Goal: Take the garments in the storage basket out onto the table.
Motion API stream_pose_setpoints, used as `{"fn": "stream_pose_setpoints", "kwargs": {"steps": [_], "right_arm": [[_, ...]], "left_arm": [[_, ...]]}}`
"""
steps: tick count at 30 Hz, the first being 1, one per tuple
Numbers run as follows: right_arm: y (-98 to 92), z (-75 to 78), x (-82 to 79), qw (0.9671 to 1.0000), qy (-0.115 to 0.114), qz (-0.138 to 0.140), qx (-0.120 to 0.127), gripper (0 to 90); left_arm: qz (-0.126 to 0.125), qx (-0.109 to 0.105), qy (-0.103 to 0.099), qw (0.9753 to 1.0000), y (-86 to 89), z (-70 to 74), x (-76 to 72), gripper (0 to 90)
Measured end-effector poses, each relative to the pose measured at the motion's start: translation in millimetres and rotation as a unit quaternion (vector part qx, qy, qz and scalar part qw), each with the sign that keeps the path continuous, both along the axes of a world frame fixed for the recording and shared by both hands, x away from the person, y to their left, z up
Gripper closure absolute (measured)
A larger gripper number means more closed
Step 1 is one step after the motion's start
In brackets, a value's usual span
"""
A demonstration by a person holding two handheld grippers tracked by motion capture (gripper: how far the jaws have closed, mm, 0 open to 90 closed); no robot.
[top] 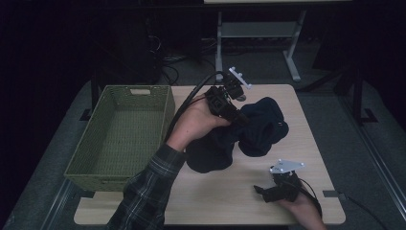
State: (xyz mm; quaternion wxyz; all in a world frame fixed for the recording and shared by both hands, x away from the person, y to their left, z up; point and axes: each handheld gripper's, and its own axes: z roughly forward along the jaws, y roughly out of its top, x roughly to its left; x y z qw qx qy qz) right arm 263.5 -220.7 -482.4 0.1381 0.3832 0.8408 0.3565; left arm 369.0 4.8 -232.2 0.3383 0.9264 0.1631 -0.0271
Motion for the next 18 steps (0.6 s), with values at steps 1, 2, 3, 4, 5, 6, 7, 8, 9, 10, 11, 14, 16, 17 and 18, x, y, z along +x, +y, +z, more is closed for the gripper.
{"fn": "stream_pose_setpoints", "kwargs": {"steps": [1, 2, 3, 4, 5, 6, 7, 8, 9, 10, 11, 14, 16, 17, 18], "right_arm": [[0.0, 0.0, 0.0, 1.0, 0.0, 0.0, 0.0, 2.1], [0.0, 0.0, 0.0, 1.0, 0.0, 0.0, 0.0, 2.1], [0.0, 0.0, 0.0, 1.0, 0.0, 0.0, 0.0, 2.1], [0.0, 0.0, 0.0, 1.0, 0.0, 0.0, 0.0, 2.1], [0.0, 0.0, 0.0, 1.0, 0.0, 0.0, 0.0, 2.1], [0.0, 0.0, 0.0, 1.0, 0.0, 0.0, 0.0, 2.0], [0.0, 0.0, 0.0, 1.0, 0.0, 0.0, 0.0, 2.1], [0.0, 0.0, -0.1, 1.0, 0.0, 0.0, 0.0, 2.1], [0.0, 0.0, -0.1, 1.0, 0.001, -0.001, 0.0, 2.1], [0.0, 0.1, -0.1, 1.0, 0.0, 0.0, 0.0, 2.1], [0.0, 0.1, -0.1, 1.0, 0.0, 0.0, 0.0, 2.1], [0.1, 0.0, -0.1, 1.0, 0.001, 0.0, 0.001, 2.1], [0.1, -0.1, 0.0, 1.0, 0.0, 0.0, 0.001, 2.1], [0.1, -0.1, 0.0, 1.0, 0.0, 0.0, 0.001, 2.1], [0.1, -0.2, 0.1, 1.0, 0.0, 0.0, 0.001, 2.1]], "left_arm": [[-0.004, -0.003, 0.006, 1.0, -1.4, -3.4, 0.7, 79.7], [-0.007, -0.005, 0.011, 0.9999, -2.9, -7.1, 1.5, 79.7], [-0.01, -0.008, 0.015, 0.9998, -4.3, -11.5, 3.0, 79.7], [-0.011, -0.011, 0.02, 0.9997, -5.9, -16.4, 4.5, 79.7], [-0.01, -0.012, 0.024, 0.9996, -7.7, -21.4, 5.5, 79.7], [-0.009, -0.011, 0.028, 0.9995, -9.2, -26.4, 7.3, 79.7], [-0.008, -0.012, 0.039, 0.9992, -10.6, -31.6, 9.1, 79.6], [-0.008, -0.013, 0.043, 0.999, -11.9, -36.8, 11.2, 79.7], [-0.009, -0.011, 0.045, 0.9989, -12.7, -42.9, 14.4, 79.7], [-0.007, -0.012, 0.05, 0.9987, -13.3, -46.6, 16.0, 79.7], [-0.004, -0.013, 0.054, 0.9985, -13.5, -51.6, 18.7, 79.7], [0.007, -0.01, 0.06, 0.9981, -12.9, -66.3, 27.1, 79.7], [0.014, -0.009, 0.067, 0.9976, -11.2, -75.0, 32.6, 79.6], [0.022, -0.009, 0.069, 0.9974, -10.2, -80.5, 35.6, 79.6], [0.025, -0.004, 0.067, 0.9975, -9.2, -84.3, 38.1, 79.6]]}}
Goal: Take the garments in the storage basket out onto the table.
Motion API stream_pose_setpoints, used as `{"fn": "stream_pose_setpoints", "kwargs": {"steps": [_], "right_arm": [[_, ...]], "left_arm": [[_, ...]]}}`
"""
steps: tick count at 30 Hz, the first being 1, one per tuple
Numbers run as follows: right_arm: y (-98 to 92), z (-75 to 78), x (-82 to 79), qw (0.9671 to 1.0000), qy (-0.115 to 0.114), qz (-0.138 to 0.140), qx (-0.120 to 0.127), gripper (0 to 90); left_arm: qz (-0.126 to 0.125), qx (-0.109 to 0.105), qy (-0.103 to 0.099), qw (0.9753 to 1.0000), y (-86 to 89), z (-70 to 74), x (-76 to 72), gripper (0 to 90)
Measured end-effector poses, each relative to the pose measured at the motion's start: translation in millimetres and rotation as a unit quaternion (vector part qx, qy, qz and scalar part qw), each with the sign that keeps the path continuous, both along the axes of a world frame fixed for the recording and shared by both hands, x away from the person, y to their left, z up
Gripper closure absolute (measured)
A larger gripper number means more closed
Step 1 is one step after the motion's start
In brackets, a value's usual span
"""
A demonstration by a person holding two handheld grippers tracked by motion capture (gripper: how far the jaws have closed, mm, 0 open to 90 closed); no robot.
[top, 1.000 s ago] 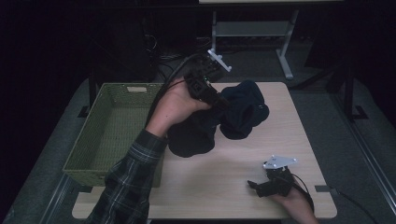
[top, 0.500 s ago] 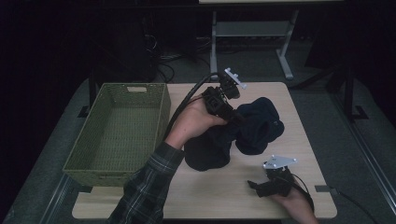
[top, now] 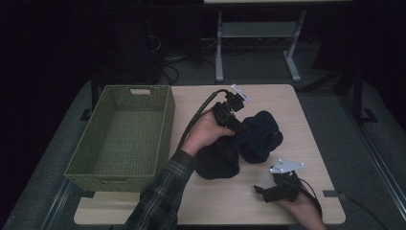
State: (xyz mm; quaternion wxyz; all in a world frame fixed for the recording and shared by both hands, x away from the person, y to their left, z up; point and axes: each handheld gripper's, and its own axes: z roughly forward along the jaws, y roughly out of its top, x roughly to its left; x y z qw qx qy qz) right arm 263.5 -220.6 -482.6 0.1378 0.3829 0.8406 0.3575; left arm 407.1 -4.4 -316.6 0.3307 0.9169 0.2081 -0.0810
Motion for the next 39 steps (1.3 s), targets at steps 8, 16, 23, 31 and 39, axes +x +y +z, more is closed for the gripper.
{"fn": "stream_pose_setpoints", "kwargs": {"steps": [8, 16, 23, 31, 39], "right_arm": [[-0.2, 0.1, 0.0, 1.0, 0.0, 0.0, -0.001, 2.1], [0.0, 0.1, -0.1, 1.0, 0.002, -0.001, 0.0, 2.1], [-0.2, -0.1, 0.2, 1.0, -0.001, 0.0, -0.002, 2.1], [-0.4, 0.0, 0.1, 1.0, 0.0, 0.0, -0.003, 2.1], [-0.4, 0.1, 0.2, 1.0, -0.001, 0.001, -0.003, 2.1]], "left_arm": [[0.029, 0.004, 0.003, 0.9996, 13.0, -26.4, 18.7, 79.0], [0.08, 0.012, -0.001, 0.9967, 34.8, -51.5, 37.0, 78.7], [0.117, 0.043, -0.01, 0.9922, 46.6, -73.0, 50.3, 78.0], [0.129, 0.057, -0.016, 0.9899, 44.8, -89.3, 57.0, 73.1], [0.139, 0.092, -0.067, 0.9837, 51.1, -67.4, 52.4, 44.5]]}}
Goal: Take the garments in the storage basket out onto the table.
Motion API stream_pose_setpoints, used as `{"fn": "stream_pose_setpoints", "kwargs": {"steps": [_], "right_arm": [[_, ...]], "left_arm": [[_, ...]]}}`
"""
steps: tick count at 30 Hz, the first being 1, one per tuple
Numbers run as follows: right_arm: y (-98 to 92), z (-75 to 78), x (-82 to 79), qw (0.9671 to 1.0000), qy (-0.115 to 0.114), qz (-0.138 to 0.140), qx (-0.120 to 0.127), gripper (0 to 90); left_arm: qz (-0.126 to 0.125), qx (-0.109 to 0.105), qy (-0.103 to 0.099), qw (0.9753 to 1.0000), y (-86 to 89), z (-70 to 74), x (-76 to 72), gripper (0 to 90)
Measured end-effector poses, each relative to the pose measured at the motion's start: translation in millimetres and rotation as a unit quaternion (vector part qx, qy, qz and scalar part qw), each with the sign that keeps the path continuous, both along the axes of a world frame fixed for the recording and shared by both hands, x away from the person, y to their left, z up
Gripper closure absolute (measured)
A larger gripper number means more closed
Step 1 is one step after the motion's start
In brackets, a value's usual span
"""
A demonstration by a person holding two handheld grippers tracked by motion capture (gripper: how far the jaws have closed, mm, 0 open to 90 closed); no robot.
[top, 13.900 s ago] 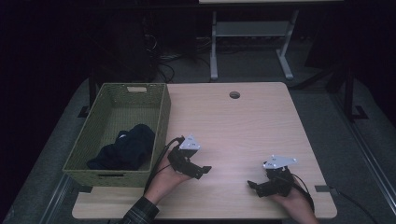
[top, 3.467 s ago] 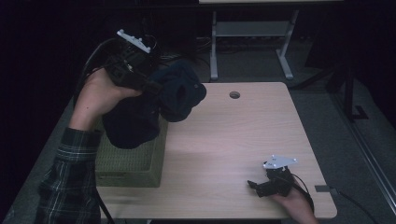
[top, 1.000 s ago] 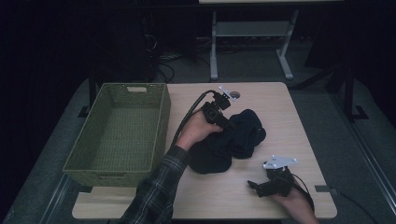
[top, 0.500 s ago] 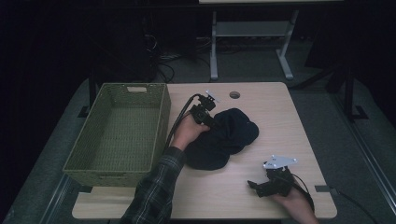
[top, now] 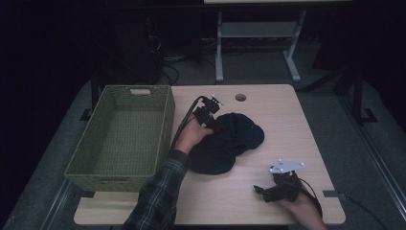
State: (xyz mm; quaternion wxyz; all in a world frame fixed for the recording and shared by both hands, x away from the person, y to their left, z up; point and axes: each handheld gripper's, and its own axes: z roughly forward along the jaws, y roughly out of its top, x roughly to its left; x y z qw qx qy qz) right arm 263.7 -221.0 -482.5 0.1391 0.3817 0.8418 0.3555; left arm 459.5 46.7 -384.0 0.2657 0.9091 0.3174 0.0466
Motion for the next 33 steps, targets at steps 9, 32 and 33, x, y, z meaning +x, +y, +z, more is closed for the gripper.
{"fn": "stream_pose_setpoints", "kwargs": {"steps": [9, 32, 33], "right_arm": [[0.2, 0.1, -0.3, 1.0, 0.002, -0.001, 0.001, 2.0], [0.1, -0.2, -0.1, 1.0, 0.001, -0.001, 0.001, 2.1], [0.1, -0.2, -0.1, 1.0, 0.001, -0.001, 0.001, 2.1]], "left_arm": [[-0.012, -0.004, -0.02, 0.9997, 10.6, 32.6, -25.9, 53.7], [-0.054, -0.01, 0.06, 0.9967, 18.4, -31.8, -101.2, 90.0], [-0.057, -0.009, 0.066, 0.9961, 18.0, -35.4, -102.5, 90.0]]}}
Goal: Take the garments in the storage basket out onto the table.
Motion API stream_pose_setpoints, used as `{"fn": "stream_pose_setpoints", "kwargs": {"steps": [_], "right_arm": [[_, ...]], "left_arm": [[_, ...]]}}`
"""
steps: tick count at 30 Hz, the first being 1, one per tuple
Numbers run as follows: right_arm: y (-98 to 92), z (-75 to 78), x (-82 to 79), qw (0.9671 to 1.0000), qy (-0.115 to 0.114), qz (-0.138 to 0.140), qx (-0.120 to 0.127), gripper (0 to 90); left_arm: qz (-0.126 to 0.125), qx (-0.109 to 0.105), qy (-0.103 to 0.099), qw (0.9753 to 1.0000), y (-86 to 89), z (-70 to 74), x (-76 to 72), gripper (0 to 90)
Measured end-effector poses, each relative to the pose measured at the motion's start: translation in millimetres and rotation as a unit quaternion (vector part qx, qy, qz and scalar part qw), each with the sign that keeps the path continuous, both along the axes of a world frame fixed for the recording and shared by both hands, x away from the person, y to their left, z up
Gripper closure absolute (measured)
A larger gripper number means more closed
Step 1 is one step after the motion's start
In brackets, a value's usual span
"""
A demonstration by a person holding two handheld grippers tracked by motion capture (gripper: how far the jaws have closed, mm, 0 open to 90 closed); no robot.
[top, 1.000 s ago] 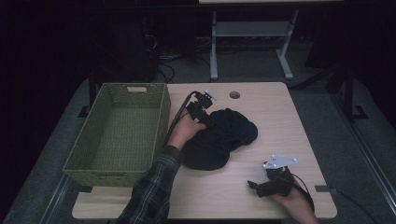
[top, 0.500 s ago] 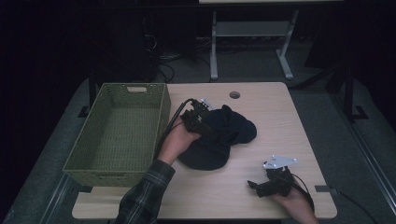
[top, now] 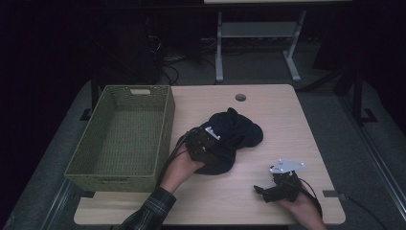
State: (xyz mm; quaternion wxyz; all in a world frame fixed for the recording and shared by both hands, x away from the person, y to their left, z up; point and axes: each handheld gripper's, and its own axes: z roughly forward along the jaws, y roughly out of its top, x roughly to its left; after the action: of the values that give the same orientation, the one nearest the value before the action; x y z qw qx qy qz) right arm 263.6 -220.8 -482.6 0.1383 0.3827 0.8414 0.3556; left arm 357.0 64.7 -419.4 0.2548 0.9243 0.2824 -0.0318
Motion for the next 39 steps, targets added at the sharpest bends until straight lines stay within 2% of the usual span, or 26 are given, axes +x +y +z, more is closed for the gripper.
{"fn": "stream_pose_setpoints", "kwargs": {"steps": [7, 13, 18, 20, 22, 25, 27, 32, 39], "right_arm": [[0.0, 0.0, 0.0, 1.0, 0.0, 0.0, 0.0, 2.1], [0.0, 0.0, 0.0, 1.0, 0.0, 0.0, 0.0, 2.0], [0.0, 0.0, 0.0, 1.0, 0.0, 0.0, 0.0, 2.1], [0.0, 0.0, 0.0, 1.0, 0.0, 0.0, 0.0, 2.1], [0.0, 0.0, -0.1, 1.0, 0.0, 0.0, 0.0, 2.1], [0.0, 0.0, -0.1, 1.0, 0.0, 0.0, 0.0, 2.1], [0.0, 0.0, -0.1, 1.0, 0.0, 0.0, 0.0, 2.0], [0.0, 0.0, -0.1, 1.0, 0.001, 0.0, 0.0, 2.1], [0.0, 0.1, -0.1, 1.0, 0.001, 0.0, 0.0, 2.0]], "left_arm": [[-0.024, 0.0, 0.023, 0.9995, -10.4, -15.8, -10.4, 90.0], [-0.048, -0.004, 0.026, 0.9985, -26.1, -20.4, -18.6, 90.0], [-0.077, -0.013, 0.035, 0.9963, -46.5, -23.0, -29.3, 90.0], [-0.093, -0.01, 0.034, 0.995, -52.1, -23.1, -32.1, 90.0], [-0.097, -0.013, 0.033, 0.9946, -55.8, -22.7, -35.1, 90.0], [-0.094, -0.016, 0.025, 0.9951, -51.5, -17.9, -35.3, 90.0], [-0.081, -0.023, 0.017, 0.9963, -43.9, -12.3, -36.5, 90.0], [-0.066, -0.019, -0.004, 0.9976, -17.0, -1.5, -40.5, 88.7], [-0.049, -0.018, -0.021, 0.9984, 11.8, -4.8, -50.9, 82.4]]}}
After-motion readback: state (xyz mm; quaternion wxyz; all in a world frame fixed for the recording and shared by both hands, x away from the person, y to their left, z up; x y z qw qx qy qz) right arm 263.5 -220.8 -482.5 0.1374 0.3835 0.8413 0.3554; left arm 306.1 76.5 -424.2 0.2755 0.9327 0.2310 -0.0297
